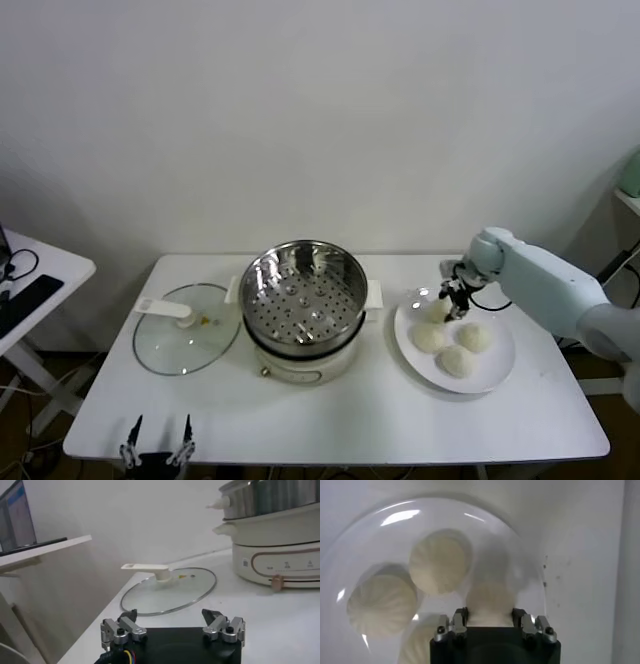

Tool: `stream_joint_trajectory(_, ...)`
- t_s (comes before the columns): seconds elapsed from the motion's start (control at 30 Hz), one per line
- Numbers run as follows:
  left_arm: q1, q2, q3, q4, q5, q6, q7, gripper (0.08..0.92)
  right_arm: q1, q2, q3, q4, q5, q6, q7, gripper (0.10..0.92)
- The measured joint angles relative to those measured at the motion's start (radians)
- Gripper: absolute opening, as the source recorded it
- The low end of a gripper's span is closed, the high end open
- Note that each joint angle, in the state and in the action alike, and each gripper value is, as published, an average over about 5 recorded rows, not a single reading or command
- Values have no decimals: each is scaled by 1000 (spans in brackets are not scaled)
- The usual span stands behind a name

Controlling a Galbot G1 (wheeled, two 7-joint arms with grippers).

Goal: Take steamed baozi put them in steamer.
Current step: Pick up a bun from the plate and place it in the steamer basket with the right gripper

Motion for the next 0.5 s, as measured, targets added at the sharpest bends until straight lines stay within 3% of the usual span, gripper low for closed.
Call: stream_joint_trajectory(0.5, 2, 7, 6, 8, 16, -6, -5, 823, 409, -5, -236, 283, 129, 194, -25, 607)
